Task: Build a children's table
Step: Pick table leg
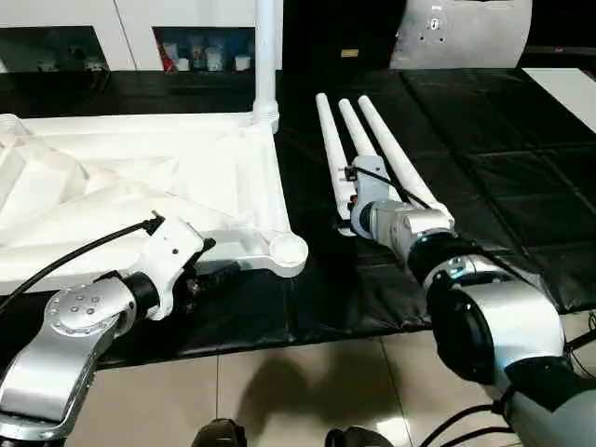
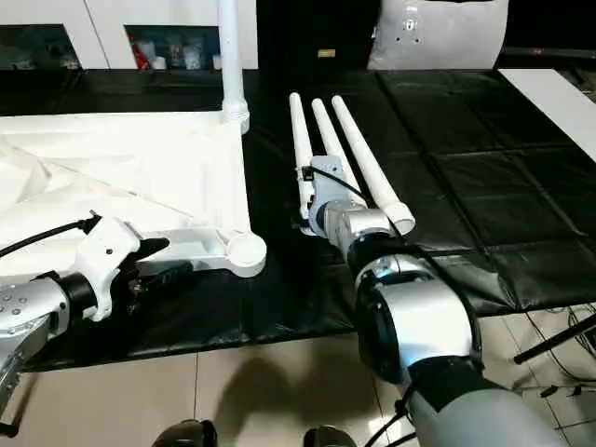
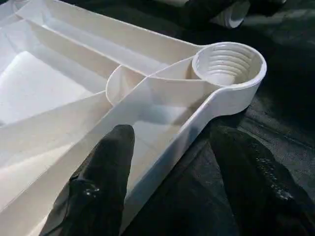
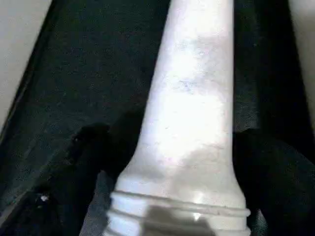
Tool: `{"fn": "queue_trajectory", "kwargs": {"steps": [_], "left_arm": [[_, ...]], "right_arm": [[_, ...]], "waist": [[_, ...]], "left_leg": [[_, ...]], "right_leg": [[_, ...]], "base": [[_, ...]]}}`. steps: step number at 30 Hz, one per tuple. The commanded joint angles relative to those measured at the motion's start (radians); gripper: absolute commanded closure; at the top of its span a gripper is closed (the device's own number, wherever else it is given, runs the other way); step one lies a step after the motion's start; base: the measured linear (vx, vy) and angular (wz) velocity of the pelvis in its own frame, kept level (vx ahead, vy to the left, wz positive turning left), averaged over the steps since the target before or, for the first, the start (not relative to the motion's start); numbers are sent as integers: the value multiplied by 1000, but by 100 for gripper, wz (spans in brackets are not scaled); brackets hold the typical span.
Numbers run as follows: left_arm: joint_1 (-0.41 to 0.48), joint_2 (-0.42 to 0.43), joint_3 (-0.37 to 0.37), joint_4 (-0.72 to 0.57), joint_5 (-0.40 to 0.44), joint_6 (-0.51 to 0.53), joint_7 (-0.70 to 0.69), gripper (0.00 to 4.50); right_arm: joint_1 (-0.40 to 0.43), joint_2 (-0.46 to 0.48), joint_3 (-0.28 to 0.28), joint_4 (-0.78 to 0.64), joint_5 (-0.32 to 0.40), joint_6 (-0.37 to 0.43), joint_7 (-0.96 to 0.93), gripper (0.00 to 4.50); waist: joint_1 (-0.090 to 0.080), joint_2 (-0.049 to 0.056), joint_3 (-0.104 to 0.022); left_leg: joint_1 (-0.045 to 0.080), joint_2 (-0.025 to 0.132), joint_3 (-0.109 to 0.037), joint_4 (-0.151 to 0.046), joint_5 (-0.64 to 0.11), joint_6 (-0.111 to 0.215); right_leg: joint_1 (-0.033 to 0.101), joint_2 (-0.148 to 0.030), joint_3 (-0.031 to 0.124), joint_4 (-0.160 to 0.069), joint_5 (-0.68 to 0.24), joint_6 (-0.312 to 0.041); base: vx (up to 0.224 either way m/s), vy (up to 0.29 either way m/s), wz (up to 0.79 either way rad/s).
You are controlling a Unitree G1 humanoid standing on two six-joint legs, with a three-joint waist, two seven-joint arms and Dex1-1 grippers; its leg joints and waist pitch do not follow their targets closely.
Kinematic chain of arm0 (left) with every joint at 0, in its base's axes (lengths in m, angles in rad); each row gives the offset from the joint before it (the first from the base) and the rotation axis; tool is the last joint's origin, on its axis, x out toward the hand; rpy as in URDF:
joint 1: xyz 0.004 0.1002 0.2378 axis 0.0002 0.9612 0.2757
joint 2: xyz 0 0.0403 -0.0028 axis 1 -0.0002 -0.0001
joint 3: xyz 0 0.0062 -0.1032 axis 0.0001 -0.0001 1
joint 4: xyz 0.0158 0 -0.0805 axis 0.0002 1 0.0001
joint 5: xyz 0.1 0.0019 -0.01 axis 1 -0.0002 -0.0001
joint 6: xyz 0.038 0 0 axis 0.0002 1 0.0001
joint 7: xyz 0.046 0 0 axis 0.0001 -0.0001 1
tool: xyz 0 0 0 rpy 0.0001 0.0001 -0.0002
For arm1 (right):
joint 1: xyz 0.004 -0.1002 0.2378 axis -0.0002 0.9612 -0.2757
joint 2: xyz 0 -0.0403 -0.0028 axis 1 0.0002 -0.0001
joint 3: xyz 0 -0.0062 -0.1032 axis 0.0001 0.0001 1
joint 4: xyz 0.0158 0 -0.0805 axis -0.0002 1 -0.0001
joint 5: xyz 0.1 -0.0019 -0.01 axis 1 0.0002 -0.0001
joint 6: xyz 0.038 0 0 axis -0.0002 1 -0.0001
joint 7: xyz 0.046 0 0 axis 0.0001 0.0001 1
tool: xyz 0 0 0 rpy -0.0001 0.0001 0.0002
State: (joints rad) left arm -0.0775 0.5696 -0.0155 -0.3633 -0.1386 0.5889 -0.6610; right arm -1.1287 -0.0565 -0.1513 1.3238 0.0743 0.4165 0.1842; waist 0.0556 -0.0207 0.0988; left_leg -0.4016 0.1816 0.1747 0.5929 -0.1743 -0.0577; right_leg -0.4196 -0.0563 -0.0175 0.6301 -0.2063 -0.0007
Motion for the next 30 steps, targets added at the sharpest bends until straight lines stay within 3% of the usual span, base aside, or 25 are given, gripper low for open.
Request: {"fn": "queue_trajectory", "kwargs": {"steps": [1,7,8,17,18,30], "left_arm": [[-1,11,1,-22,-6,11,-4,157],[-9,10,-15,-20,-7,14,-6,157],[-11,9,-17,-20,-8,15,-6,157],[-21,15,-24,-18,-13,20,-10,157],[-21,16,-24,-20,-14,21,-10,157],[-33,17,-34,-11,-12,19,-11,157]], "right_arm": [[-7,-12,-10,24,3,37,14,30],[0,-19,-21,23,4,50,13,66],[2,-19,-22,23,5,50,13,73],[10,-10,-28,21,1,68,24,131],[11,-9,-28,21,1,70,25,153],[18,-9,-43,21,2,81,30,171]], "waist": [[-1,23,-59],[0,26,-58],[1,32,-60],[1,27,-62],[0,27,-62],[2,31,-68]], "left_leg": [[28,37,-5,-69,-143,4],[30,37,-5,-70,-156,-17],[31,37,-5,-69,-156,-19],[29,37,-5,-68,-144,-15],[29,37,-5,-68,-145,-14],[31,36,-4,-66,-136,-19]], "right_leg": [[46,-57,30,-51,27,-258],[45,-58,31,-52,21,-256],[45,-58,31,-51,25,-257],[49,-59,30,-50,46,-267],[49,-59,30,-50,42,-268],[50,-59,30,-48,56,-271]], "base": [[0,0,0],[0,0,0],[0,0,0],[0,0,0],[0,0,0],[0,0,0]]}}
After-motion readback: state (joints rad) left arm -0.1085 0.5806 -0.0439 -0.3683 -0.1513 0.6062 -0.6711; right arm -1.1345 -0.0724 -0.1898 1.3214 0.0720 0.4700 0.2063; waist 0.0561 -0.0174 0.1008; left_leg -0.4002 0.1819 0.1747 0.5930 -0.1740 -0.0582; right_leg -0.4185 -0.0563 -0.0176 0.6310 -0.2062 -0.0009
